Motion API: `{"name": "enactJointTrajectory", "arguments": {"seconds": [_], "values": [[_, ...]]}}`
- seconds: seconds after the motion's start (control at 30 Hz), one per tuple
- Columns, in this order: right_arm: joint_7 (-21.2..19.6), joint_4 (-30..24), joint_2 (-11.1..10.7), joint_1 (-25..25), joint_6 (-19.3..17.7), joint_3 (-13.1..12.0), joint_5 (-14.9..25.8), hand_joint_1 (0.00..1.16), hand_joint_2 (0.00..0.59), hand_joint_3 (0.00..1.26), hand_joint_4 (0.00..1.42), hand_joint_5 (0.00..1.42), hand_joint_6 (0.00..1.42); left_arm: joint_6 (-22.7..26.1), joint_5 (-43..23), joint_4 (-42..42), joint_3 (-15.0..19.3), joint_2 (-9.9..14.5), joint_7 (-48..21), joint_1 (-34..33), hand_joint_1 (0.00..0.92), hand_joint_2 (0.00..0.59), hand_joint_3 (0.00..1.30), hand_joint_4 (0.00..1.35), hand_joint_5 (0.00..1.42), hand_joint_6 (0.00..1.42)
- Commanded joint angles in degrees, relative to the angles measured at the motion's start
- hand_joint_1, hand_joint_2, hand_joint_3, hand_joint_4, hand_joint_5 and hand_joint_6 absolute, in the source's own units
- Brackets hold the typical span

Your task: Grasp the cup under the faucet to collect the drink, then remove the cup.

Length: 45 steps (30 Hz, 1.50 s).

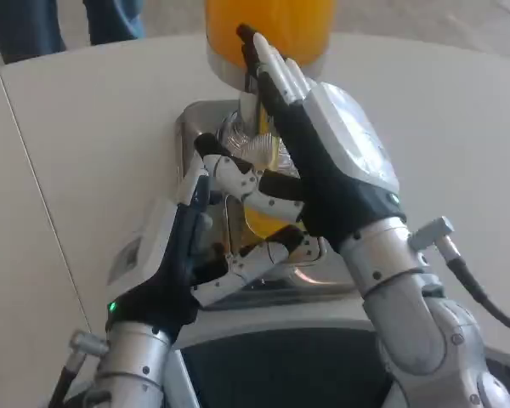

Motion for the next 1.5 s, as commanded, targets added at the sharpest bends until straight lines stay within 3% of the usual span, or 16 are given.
{"name": "enactJointTrajectory", "arguments": {"seconds": [0.03,0.33,0.73,1.03,1.13,1.3,1.5], "values": [[2.0,-1.8,-0.3,1.8,0.4,1.3,-0.6,0.46,0.411,0.00,0.00,0.00,0.00,0.7,0.2,1.3,-0.8,-0.7,0.9,-0.9,0.241,0.047,0.00,0.00,0.27,0.40],[3.0,-9.3,-1.1,5.0,1.4,0.6,-3.3,0.46,0.411,0.00,0.00,0.00,0.00,0.7,-0.1,2.0,-0.7,-0.7,1.0,-1.5,0.245,0.053,0.00,0.00,0.27,0.40],[7.2,-20.5,-3.5,10.6,2.5,-1.1,-6.0,0.47,0.414,0.00,0.00,0.00,0.00,1.0,-0.3,2.8,-1.0,-1.2,1.0,-2.4,0.237,0.059,0.00,0.00,0.27,0.40],[12.8,-30.4,-6.9,19.5,2.0,-3.3,-9.0,0.58,0.394,0.03,0.00,0.00,0.00,1.3,-0.3,2.6,-1.2,-1.3,1.3,-2.0,0.238,0.059,0.00,0.00,0.28,0.40],[14.6,-32.8,-9.1,24.0,1.1,-4.9,-9.1,0.61,0.390,0.04,0.00,0.00,0.00,1.4,0.0,3.0,-1.4,-1.7,1.9,-2.4,0.268,0.050,0.00,0.00,0.28,0.40],[16.9,-36.0,-11.9,29.7,-0.8,-7.3,-9.2,0.63,0.376,0.04,0.00,0.00,0.00,1.6,-0.3,4.6,-2.0,-2.7,2.9,-3.5,0.275,0.050,0.00,0.00,0.29,0.41],[20.9,-37.7,-13.9,34.8,-0.3,-10.1,-11.5,0.64,0.376,0.04,0.00,0.00,0.00,1.3,-1.2,7.5,-2.1,-3.7,3.8,-5.6,0.267,0.049,0.00,0.00,0.29,0.41]]}}
